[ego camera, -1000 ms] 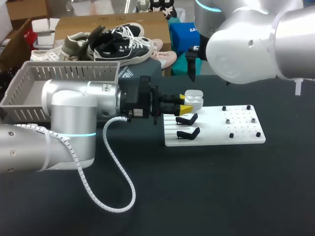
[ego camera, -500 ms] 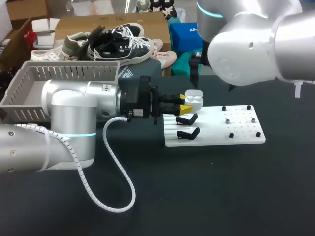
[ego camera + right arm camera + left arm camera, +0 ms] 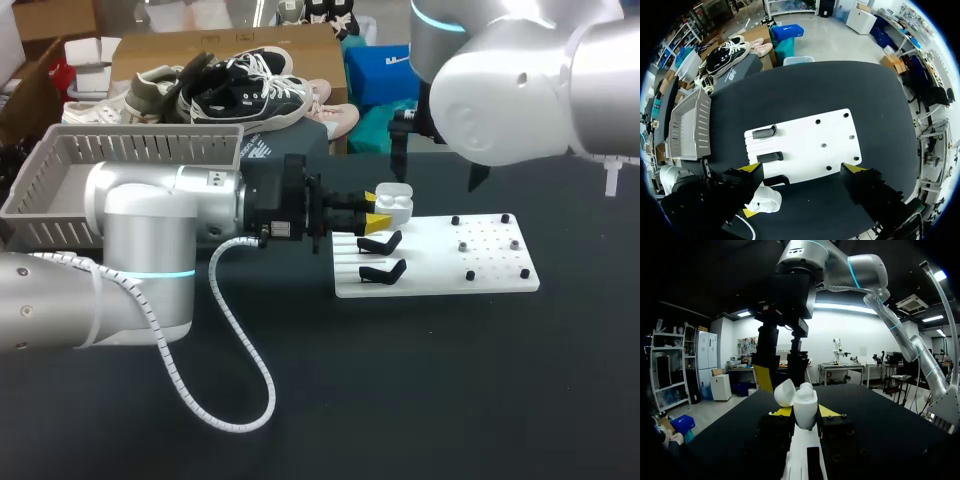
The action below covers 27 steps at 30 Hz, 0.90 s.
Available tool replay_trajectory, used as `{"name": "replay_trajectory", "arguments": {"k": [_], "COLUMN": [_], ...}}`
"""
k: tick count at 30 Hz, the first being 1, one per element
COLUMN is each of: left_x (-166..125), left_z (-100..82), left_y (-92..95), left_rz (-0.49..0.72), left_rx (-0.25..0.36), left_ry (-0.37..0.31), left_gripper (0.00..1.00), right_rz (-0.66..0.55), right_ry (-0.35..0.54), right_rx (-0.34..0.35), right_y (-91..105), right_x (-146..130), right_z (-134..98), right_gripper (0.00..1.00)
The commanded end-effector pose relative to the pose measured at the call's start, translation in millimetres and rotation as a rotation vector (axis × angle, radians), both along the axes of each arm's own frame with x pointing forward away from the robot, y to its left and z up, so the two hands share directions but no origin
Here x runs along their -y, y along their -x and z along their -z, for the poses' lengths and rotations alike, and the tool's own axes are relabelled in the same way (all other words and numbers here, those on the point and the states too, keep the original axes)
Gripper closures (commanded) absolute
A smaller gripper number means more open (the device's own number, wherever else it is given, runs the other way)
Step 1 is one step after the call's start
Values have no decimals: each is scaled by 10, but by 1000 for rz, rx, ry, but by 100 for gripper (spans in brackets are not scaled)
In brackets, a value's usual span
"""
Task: Pick up each earbud case from the left stands, insert the matching earbuds, close the lid, and place the case in the box.
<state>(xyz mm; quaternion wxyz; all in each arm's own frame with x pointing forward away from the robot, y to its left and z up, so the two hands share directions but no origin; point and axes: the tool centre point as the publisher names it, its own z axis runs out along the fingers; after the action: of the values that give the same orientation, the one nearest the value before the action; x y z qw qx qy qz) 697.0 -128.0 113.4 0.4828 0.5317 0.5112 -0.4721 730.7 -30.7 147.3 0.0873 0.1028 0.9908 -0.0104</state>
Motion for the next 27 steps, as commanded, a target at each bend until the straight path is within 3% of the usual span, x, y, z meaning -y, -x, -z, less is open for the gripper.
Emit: {"name": "replay_trajectory", "arguments": {"k": [1, 18, 22, 27], "left_x": [2, 2, 2, 2], "left_z": [1, 1, 1, 1], "left_y": [6, 6, 6, 6], "left_rz": [-3, -3, -3, -3], "left_rx": [1, 1, 1, 1], "left_ry": [1, 1, 1, 1], "left_gripper": [100, 100, 100, 100], "right_rz": [-5, -54, -56, -32], "right_ry": [-14, -90, -92, -110], "right_rx": [-5, -53, -26, 55], "right_y": [67, 268, 284, 244], "right_x": [49, 39, 42, 115], "right_z": [-35, -106, -147, -308], "right_gripper": [0, 0, 0, 0]}}
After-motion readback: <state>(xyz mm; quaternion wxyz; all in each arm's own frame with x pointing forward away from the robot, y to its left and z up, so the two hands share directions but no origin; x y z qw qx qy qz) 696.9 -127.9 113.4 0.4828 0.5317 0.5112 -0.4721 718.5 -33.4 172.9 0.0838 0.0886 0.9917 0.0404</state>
